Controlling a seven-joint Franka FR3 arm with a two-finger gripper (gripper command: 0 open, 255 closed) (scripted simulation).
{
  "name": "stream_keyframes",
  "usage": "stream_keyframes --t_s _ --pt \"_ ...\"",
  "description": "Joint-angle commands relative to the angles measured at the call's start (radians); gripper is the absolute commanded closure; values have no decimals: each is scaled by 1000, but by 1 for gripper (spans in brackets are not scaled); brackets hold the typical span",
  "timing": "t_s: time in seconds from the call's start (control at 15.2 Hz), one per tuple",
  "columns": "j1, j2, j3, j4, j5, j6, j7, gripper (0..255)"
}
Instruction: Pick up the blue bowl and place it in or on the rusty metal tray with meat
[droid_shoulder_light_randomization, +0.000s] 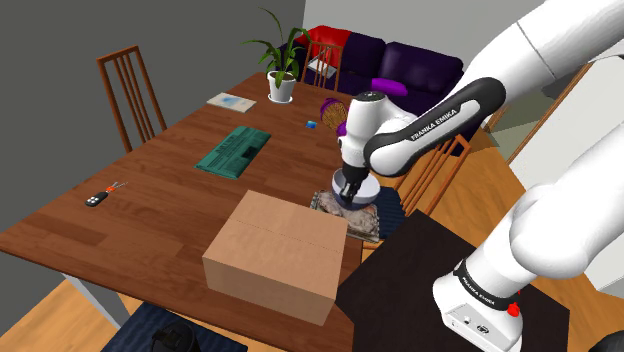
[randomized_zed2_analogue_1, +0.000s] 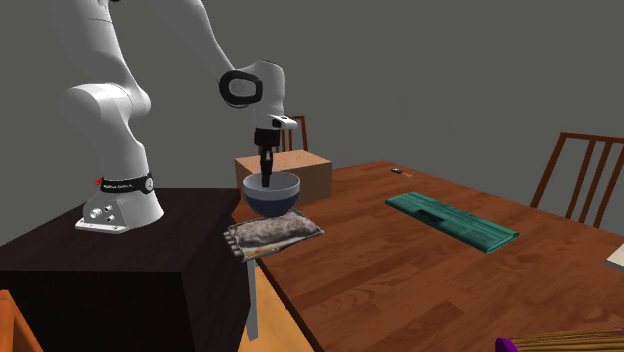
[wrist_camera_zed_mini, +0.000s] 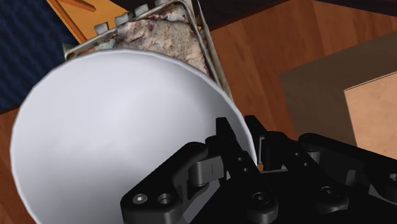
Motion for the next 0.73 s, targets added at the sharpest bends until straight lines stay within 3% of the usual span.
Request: stream_keyframes --t_s 0.0,0.26,0.66 --pt "-3 33 0 -3 -15 36 11 255" --pt "-8 91 -2 -6 -44 95 36 255" --pt "-8 91 -2 -6 -44 95 36 255"
